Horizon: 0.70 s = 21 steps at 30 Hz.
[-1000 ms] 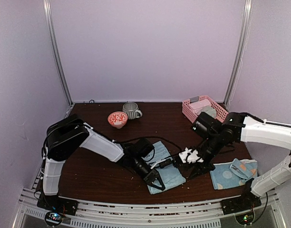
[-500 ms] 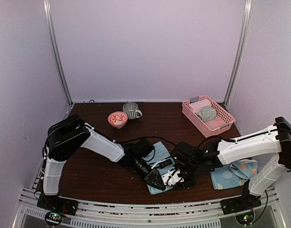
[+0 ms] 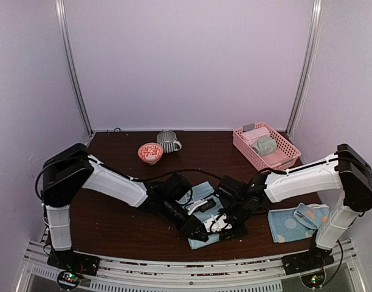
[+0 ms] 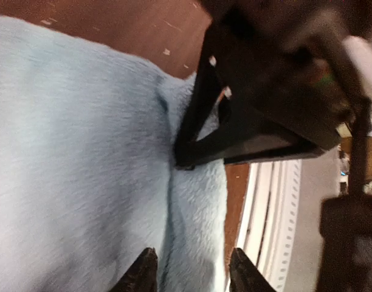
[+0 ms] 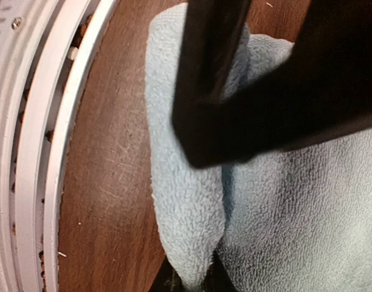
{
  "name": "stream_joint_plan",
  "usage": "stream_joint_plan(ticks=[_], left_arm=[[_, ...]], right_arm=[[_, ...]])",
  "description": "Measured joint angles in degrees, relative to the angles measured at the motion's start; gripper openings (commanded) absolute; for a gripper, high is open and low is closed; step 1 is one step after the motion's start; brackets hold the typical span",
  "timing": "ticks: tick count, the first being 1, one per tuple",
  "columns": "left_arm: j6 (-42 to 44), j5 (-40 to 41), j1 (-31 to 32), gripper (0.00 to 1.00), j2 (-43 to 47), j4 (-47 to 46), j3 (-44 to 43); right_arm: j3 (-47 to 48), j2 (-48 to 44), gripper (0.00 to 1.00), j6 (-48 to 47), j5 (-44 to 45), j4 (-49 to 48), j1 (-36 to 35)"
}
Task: Roll the towels
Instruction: Roll the towel at the center of the board.
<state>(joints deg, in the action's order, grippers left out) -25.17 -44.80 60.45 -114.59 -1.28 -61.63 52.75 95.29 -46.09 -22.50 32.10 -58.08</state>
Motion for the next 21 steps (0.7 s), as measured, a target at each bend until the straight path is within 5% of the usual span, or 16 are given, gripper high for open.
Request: stream_joint_plan(ticks=[7,10,15,21], left_arm=[[6.32,25.42,0.26,0.48,23.08,-3.67,14.67],[11.78,35.85,6.34,0.43,28.70,-5.14,16.74],[20.33,42.75,15.37,0.42,23.17,-2.93,9.01],[25.64,45.00,15.82,0.44,9.53,2.71,-2.60]], right_arm=[[14.12,14.45,0.02,-3.85,-17.92,16.72,10.01],[21.81,23.47,0.02,-7.02,-26.32,27.36,13.88],[30.36,34.69,0.01,-9.73,-35.19,41.09,17.68],[30.99,36.41,0.01,-7.45,-35.85,44.59,17.94]])
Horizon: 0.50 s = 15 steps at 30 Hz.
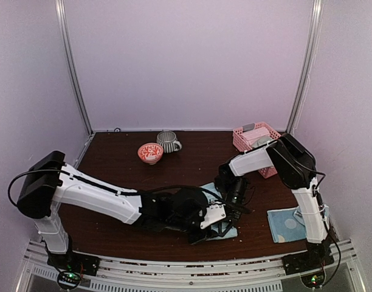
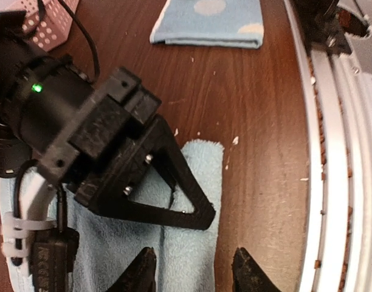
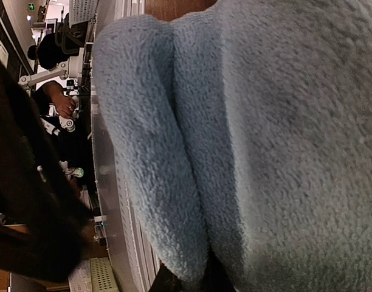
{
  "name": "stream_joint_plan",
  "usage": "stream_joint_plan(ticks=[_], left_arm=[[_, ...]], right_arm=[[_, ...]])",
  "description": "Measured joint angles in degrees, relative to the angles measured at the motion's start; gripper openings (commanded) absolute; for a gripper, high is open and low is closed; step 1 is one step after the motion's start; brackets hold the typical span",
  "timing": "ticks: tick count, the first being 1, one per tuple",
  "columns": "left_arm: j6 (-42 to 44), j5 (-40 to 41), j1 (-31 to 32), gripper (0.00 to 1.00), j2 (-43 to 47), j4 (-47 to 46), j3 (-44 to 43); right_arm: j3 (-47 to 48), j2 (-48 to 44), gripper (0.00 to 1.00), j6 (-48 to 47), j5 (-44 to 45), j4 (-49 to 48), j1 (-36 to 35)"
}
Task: Roll the towels
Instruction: Roll the towel at the center of the board.
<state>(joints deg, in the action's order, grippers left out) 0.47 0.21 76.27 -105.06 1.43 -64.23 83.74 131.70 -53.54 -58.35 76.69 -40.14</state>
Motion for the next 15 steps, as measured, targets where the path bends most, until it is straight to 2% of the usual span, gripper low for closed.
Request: stream_joint_plan(ticks=[7,12,15], left_arm=[[3.02,3.08,0.00,0.40,-7.41,6.32,-2.34],[3.72,2.16,-0.04,0.12,-8.07,7.56,-3.37],[3.91,1.66,-0.13,0.02,-8.52,7.72,-3.78]], right_arm=[[-0.37,-0.74,0.01,2.95,1.18,-0.52,-0.02],[-0.20,-0.98,0.03,4.33,1.77,-0.68,-0.07],[0.02,-1.22,0.09,4.90,2.45,-0.68,-0.24]])
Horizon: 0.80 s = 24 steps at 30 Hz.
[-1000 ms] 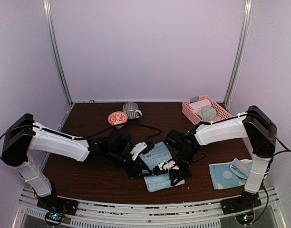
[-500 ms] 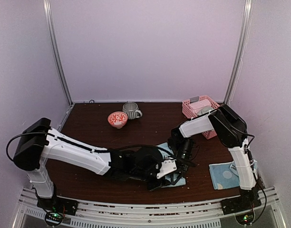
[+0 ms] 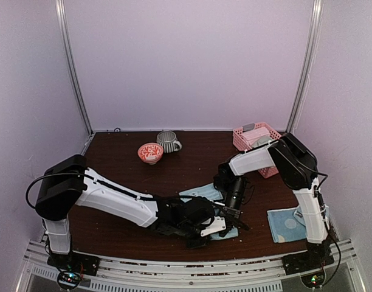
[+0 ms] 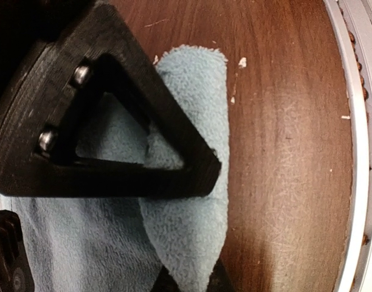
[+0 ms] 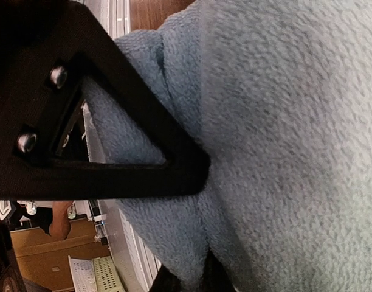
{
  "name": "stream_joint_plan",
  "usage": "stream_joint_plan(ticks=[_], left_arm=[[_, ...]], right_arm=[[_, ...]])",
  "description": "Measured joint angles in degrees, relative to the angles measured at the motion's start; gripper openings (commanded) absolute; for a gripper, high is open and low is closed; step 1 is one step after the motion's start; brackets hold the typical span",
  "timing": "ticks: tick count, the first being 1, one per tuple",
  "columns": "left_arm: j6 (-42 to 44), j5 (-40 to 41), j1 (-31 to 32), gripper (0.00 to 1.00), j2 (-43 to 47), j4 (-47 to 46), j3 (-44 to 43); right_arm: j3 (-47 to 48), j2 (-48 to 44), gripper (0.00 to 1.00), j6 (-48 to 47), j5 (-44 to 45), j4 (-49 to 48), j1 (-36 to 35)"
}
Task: Roll the towels
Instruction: Roll the towel at the center of the board.
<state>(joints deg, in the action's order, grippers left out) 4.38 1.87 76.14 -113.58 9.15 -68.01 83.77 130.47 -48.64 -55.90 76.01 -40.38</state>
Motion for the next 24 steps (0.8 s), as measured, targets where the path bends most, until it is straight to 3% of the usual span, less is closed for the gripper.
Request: stream_joint_plan(ticks=[8,14,18,20,22,24], left_arm=[[-1.81,-3.69,-0.46,0.00,-0.04,-0.35,-0.17],[-6.14,-11.13,-1.49,0.00,-0.07,-2.12,0.76],[-10.51,-20.22,-5.11,0.00,-0.90,-3.82,1.25],[-13.29,-25.88,-7.61,0.00,-1.53,-5.77,1.92],[-16.02,-30.82,-9.81,0.00,-1.92,-8.02,3.15],[-18.97,-35.78,-11.87,0.01,-2.60,-10.03,4.07]], right_arm=[[0.17,-6.45,0.42,-1.01,4.22,-1.07,0.50],[8.59,-16.57,0.39,0.57,6.97,-0.33,6.80],[11.76,-27.39,0.41,8.26,8.35,-4.96,12.76],[11.69,-33.33,0.53,13.73,8.59,-9.01,15.87],[11.32,-38.60,0.95,18.47,8.50,-13.29,18.88],[9.84,-43.67,1.00,22.18,7.98,-17.84,22.08]])
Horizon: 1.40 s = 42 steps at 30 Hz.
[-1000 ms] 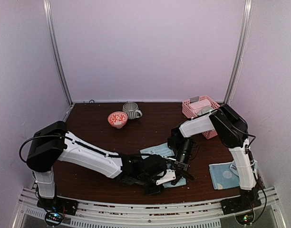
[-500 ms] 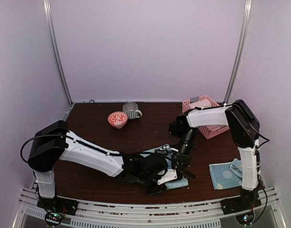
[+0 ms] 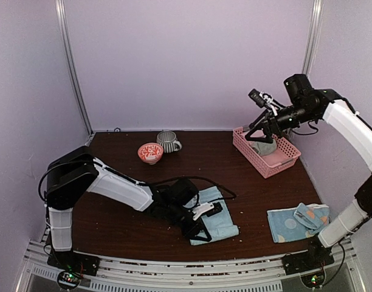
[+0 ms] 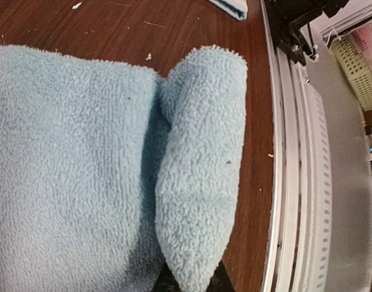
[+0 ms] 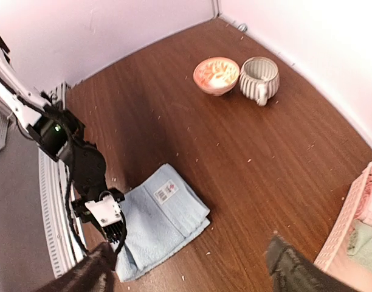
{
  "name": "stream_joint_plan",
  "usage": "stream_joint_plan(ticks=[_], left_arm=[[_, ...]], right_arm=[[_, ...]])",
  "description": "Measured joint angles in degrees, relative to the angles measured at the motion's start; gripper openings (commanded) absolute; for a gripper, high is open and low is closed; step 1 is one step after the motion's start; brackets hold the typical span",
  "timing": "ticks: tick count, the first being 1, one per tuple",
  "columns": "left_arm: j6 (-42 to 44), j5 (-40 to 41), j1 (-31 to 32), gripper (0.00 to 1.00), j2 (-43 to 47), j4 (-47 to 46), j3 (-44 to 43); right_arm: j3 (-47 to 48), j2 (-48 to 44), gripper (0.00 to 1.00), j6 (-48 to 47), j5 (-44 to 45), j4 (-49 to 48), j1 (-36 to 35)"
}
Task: Roll the towels
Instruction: Roll the towel at the center of the board.
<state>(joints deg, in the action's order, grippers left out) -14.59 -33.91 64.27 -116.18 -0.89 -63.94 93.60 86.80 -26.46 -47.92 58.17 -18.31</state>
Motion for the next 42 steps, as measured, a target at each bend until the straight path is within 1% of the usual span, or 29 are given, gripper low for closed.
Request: stream_joint_plan(ticks=[3,4,5,7,8,9,11,14,17,19,21,22,25,27,30,35,37,40,42], left_arm=[[-3.54,-5.73,-1.81,0.02,-1.64,-2.19,0.15],[-4.63,-7.43,-2.25,0.02,-2.25,-3.02,0.15],[-5.68,-8.85,-2.60,0.02,-2.78,-3.78,0.15],[-7.85,-11.23,-3.10,0.02,-3.63,-5.27,0.15],[-9.09,-12.31,-3.28,0.02,-4.00,-6.10,0.24],[-10.32,-13.11,-3.45,0.02,-4.22,-7.06,0.55],[-13.22,-14.75,-4.00,0.02,-4.44,-9.88,1.88],[-17.05,-16.87,-4.90,0.02,-4.72,-13.66,3.78],[-19.71,-18.60,-5.42,0.03,-5.46,-15.98,4.31],[-21.16,-19.50,-5.62,0.03,-5.99,-17.03,4.31],[-22.05,-19.98,-5.73,0.04,-6.21,-17.57,4.31],[-22.38,-20.13,-5.79,0.04,-6.29,-17.70,4.31],[-22.91,-20.37,-5.86,0.05,-6.38,-18.01,4.31],[-23.12,-20.39,-5.90,0.05,-6.40,-18.05,4.31],[-23.34,-20.39,-5.90,0.05,-6.40,-18.08,4.28],[-23.47,-20.37,-5.90,0.05,-6.40,-18.10,4.31],[-23.45,-20.37,-5.90,0.05,-6.40,-18.08,4.31],[-23.28,-20.37,-5.90,0.06,-6.40,-18.05,4.31],[-23.06,-20.35,-5.90,0.09,-6.40,-18.01,4.31]], right_arm=[[-3.39,-5.05,1.00,3.52,-0.90,-4.76,2.36],[-4.83,-6.21,0.97,4.52,-1.16,-5.97,2.69],[-5.92,-6.91,0.87,5.31,-1.57,-6.47,2.89],[-6.38,-6.86,0.64,3.17,-2.23,-5.75,2.75],[-6.40,-6.73,0.59,1.16,-2.21,-4.90,2.38],[-6.69,-6.78,0.58,-1.05,-2.14,-3.91,1.66],[-8.17,-7.96,0.58,-5.25,-2.12,-2.25,-0.48],[-15.26,-13.92,0.56,-12.39,-1.73,-0.59,-6.14],[-21.40,-19.02,0.55,-16.83,-0.44,1.16,-14.88],[-25.29,-19.80,0.59,-18.08,1.68,0.35,-20.79],[-30.38,-19.19,0.65,-17.00,5.95,-3.17,-25.97],[-33.64,-18.47,0.66,-16.35,9.29,-6.25,-28.72],[-41.27,-14.99,0.67,-14.03,18.47,-13.92,-34.14],[-44.50,-12.17,0.67,-13.44,23.61,-18.16,-36.70],[-46.53,-8.04,0.67,-12.90,28.98,-23.58,-39.34],[-46.62,-4.39,0.65,-12.74,32.20,-30.27,-41.48],[-46.64,-2.75,0.56,-12.79,32.98,-32.24,-41.92],[-46.64,0.68,0.35,-12.79,33.81,-34.10,-42.29],[-46.64,1.90,0.21,-13.55,33.79,-34.29,-42.40]])
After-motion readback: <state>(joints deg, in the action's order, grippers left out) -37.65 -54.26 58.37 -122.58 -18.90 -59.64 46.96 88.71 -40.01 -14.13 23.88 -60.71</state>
